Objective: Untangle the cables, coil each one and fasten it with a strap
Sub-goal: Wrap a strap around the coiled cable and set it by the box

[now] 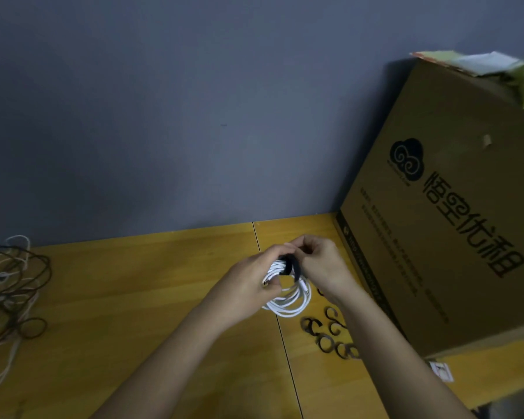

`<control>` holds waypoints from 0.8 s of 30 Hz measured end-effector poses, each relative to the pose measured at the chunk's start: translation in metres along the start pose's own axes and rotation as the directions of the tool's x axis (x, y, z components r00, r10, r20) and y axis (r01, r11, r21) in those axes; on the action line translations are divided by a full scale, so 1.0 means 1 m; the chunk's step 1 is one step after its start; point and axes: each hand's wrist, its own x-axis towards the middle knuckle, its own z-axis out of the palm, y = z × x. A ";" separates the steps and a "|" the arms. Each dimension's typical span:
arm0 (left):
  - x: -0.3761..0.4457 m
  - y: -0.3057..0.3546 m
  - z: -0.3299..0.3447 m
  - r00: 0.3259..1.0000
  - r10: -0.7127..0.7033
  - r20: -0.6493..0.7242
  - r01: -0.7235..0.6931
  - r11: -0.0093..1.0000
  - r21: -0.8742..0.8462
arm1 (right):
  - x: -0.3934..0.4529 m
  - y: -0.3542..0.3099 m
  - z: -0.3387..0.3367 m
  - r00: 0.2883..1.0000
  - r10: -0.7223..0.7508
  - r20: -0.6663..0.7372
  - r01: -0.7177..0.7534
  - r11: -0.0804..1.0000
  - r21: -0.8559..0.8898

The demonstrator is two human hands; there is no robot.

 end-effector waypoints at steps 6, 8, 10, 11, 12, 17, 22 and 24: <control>0.001 -0.005 0.003 0.998 -0.032 -0.048 0.021 0.975 -0.221 | -0.004 -0.007 -0.008 0.995 0.071 0.072 -0.076 0.994 0.081; 0.003 -0.007 0.004 0.995 -0.064 -0.076 0.033 0.934 -0.356 | -0.007 -0.003 -0.007 0.998 0.022 0.053 -0.026 0.996 0.081; 0.004 -0.008 0.006 0.993 -0.084 -0.077 0.043 0.900 -0.433 | -0.009 0.002 -0.006 0.996 -0.090 -0.012 0.090 0.996 0.015; 0.005 -0.009 0.007 0.993 -0.087 -0.074 0.044 0.890 -0.455 | -0.011 0.004 -0.007 0.983 -0.177 -0.050 0.174 0.983 -0.050; 0.006 -0.009 0.008 0.993 -0.088 -0.074 0.043 0.880 -0.474 | -0.012 0.005 -0.009 0.963 -0.263 -0.064 0.255 0.961 -0.111; 0.009 -0.007 0.007 0.986 -0.126 -0.114 0.042 0.830 -0.556 | -0.025 0.005 -0.018 0.930 -0.363 0.058 0.367 0.927 -0.081; 0.009 -0.006 0.005 0.988 -0.124 -0.088 0.057 0.840 -0.540 | -0.029 0.003 -0.022 0.927 -0.367 0.075 0.370 0.928 -0.036; 0.010 -0.003 0.004 0.988 -0.120 -0.095 0.051 0.843 -0.535 | -0.031 0.002 -0.024 0.901 -0.421 0.104 0.429 0.900 -0.075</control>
